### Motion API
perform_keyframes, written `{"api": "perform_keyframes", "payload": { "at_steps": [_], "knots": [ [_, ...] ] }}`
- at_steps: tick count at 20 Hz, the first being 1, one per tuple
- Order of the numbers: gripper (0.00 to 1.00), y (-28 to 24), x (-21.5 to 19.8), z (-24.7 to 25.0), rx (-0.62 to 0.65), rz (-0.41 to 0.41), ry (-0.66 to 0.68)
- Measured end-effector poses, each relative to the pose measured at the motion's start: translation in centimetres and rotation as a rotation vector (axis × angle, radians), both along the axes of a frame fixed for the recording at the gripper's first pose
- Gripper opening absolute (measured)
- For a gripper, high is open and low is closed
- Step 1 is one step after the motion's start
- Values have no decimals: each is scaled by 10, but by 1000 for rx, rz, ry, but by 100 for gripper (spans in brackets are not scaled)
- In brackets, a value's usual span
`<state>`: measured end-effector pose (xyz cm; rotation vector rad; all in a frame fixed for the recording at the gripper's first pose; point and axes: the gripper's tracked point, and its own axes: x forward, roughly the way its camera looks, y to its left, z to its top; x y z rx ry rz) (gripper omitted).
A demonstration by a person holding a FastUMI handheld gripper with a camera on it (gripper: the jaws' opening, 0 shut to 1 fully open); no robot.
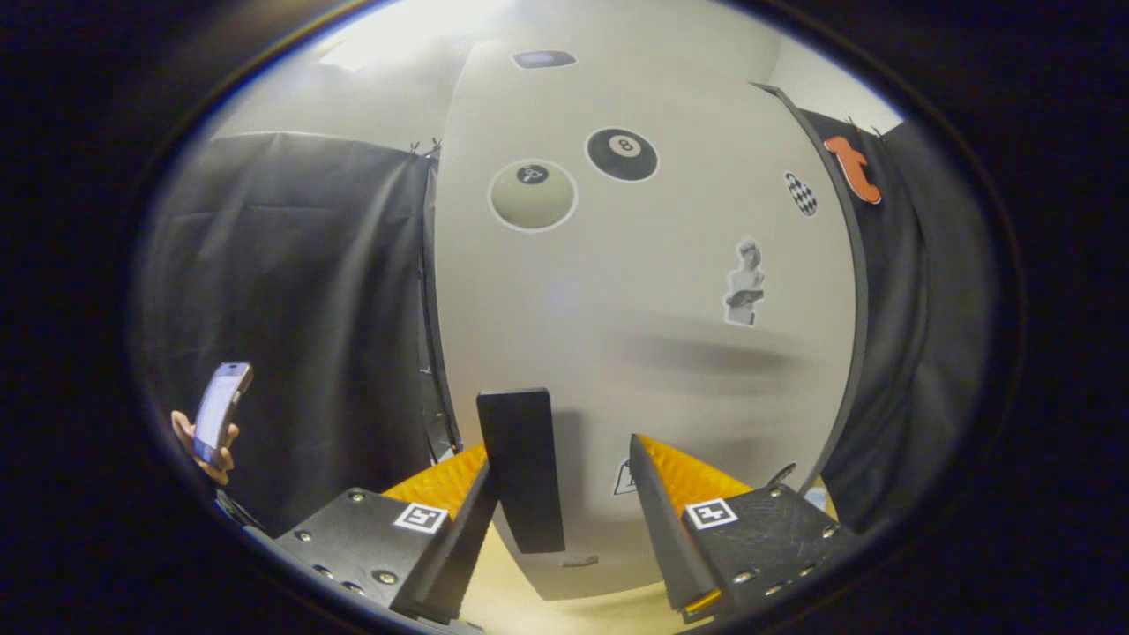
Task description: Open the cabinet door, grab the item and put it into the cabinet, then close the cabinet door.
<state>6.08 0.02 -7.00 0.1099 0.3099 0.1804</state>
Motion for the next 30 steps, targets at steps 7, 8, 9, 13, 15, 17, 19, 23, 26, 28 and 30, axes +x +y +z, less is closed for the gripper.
{"api": "perform_keyframes", "payload": {
  "at_steps": [7, 8, 9, 13, 15, 17, 19, 23, 26, 28, 30],
  "knots": [
    [84, 17, 34, -9, -18, -51, -21],
    [84, 19, 38, -9, -26, -57, -25],
    [84, 20, 43, -11, -31, -64, -28],
    [84, 21, 60, -15, -40, -102, -35],
    [84, 21, 67, -16, -48, -116, -37],
    [84, 22, 69, -18, -49, -125, -38],
    [84, 22, 71, -18, -51, -136, -40],
    [85, 23, 84, -25, -54, -155, -42],
    [86, 25, 98, -26, -61, -176, -41],
    [86, 26, 107, -28, -65, -193, -42],
    [86, 27, 112, -29, -72, -205, -42]
  ]
}}
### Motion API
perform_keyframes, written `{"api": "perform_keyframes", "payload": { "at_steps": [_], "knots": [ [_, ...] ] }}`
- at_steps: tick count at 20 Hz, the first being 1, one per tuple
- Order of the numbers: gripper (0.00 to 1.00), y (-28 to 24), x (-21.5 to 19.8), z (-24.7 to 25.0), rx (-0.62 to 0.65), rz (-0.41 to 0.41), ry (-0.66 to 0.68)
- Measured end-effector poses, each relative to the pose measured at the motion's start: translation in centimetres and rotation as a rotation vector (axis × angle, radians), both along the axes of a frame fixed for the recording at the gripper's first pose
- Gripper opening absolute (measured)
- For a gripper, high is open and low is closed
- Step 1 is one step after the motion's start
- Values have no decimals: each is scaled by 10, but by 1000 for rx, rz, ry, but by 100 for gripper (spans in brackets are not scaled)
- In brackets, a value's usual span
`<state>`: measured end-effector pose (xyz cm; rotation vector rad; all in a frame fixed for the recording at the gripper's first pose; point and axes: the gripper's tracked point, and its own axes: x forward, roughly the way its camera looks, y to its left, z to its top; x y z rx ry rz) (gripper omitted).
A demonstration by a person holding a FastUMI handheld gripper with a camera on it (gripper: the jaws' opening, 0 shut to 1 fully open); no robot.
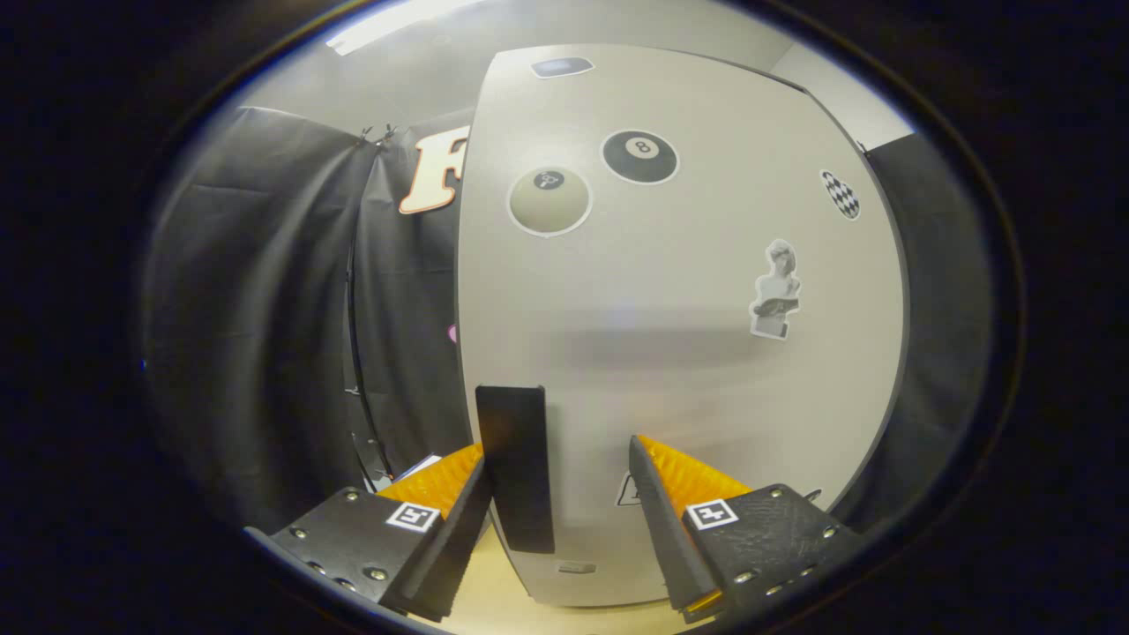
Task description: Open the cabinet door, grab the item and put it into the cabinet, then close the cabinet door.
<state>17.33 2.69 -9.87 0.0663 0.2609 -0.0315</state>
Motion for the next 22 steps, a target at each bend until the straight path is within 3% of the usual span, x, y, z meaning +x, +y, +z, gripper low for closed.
{"api": "perform_keyframes", "payload": {
  "at_steps": [17, 22],
  "knots": [
    [87, 0, 15, -5, -19, -62, -7],
    [87, 3, 11, -2, -35, -34, -24]
  ]
}}
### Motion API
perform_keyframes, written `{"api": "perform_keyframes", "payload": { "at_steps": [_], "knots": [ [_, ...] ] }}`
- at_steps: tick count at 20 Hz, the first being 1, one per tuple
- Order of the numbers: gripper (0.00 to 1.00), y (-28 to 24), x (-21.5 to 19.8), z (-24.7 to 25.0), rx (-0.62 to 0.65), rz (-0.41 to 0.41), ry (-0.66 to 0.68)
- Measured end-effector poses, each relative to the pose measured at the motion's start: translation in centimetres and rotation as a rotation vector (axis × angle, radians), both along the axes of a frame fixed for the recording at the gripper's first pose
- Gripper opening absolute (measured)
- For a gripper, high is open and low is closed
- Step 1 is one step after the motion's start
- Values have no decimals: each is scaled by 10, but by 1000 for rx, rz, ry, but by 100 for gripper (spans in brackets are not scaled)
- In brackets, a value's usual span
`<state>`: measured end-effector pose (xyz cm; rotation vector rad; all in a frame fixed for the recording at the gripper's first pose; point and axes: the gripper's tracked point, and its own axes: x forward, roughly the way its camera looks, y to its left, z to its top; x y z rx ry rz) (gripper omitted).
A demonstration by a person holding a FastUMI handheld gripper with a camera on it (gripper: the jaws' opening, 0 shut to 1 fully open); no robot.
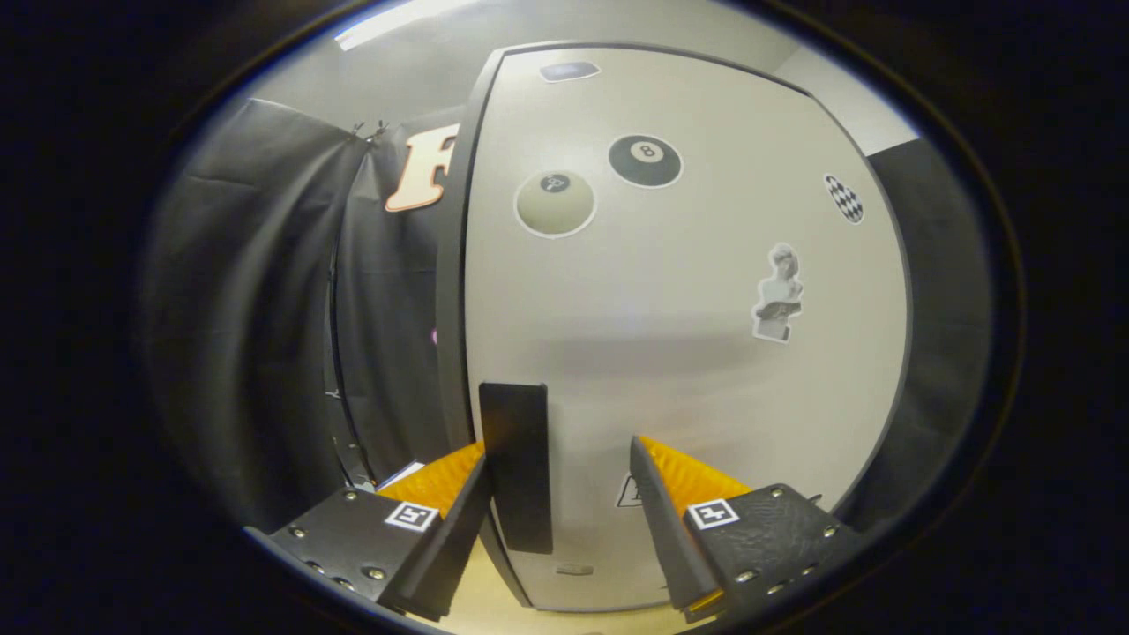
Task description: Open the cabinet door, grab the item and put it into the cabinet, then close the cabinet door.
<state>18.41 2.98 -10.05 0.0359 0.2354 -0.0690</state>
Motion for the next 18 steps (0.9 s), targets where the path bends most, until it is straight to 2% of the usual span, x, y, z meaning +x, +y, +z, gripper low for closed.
{"api": "perform_keyframes", "payload": {
  "at_steps": [2, 5, 7, 12, 18],
  "knots": [
    [87, -1, -12, 21, -16, 19, -50],
    [87, -22, -39, 58, -108, -2, -111],
    [87, -37, -60, 83, -122, -7, -137],
    [87, -103, -117, 145, -141, -84, -205],
    [87, -187, -175, 171, -167, -176, -207]
  ]
}}
